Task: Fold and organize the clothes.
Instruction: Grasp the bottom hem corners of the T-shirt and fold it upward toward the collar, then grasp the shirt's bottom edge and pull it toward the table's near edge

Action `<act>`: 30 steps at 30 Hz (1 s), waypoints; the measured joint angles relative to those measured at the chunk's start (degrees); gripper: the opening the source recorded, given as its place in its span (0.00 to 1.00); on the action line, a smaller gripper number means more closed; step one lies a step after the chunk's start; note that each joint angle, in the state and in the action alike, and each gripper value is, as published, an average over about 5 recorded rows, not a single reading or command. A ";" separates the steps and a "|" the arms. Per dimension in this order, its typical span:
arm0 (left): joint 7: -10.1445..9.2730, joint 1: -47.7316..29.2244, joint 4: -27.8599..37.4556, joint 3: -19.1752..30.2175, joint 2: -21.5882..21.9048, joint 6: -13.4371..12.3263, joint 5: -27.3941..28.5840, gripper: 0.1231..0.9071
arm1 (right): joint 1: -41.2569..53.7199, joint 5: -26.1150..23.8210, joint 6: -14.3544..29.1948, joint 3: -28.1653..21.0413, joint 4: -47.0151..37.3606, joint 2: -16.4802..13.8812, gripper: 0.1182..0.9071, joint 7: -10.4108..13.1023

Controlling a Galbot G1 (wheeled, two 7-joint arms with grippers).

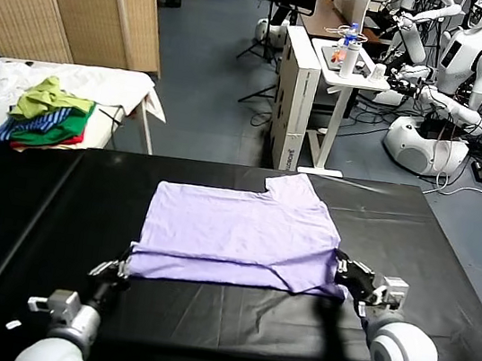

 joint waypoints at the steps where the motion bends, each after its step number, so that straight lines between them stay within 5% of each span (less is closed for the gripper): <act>1: -0.13 -0.11 0.16 0.04 0.02 0.11 0.04 0.03 | -0.53 0.07 -0.45 0.42 0.82 -0.31 0.34 -0.11; 4: -0.37 0.16 0.00 -0.12 -0.02 0.48 0.21 0.14 | -2.68 -0.32 -1.67 1.89 3.72 -1.40 0.58 -0.09; 9: -0.64 2.08 -1.98 -1.03 -0.54 1.52 0.73 0.54 | -7.79 -1.54 -2.16 4.53 8.07 -3.48 0.93 -1.02; 14: -0.51 5.13 -4.58 -1.58 -1.79 2.53 1.29 0.89 | -12.32 -2.12 -1.71 6.49 9.09 -4.26 1.00 -1.85; 16: -0.49 6.02 -5.15 -1.61 -2.22 2.71 1.51 0.97 | -13.50 -2.26 -1.52 6.83 9.08 -4.25 0.99 -2.13; 22: -0.41 6.76 -4.88 -1.65 -2.82 2.70 1.76 1.00 | -14.53 -3.23 -0.78 6.61 8.40 -3.87 0.83 -2.88; 28: -0.40 6.82 -4.09 -1.71 -2.92 2.62 1.52 0.97 | -14.71 -3.24 -0.57 6.51 7.91 -3.91 0.39 -3.08; 30: -0.40 6.83 -3.94 -1.72 -2.93 2.62 1.41 0.88 | -14.79 -3.25 -0.53 6.48 7.90 -3.92 0.23 -3.08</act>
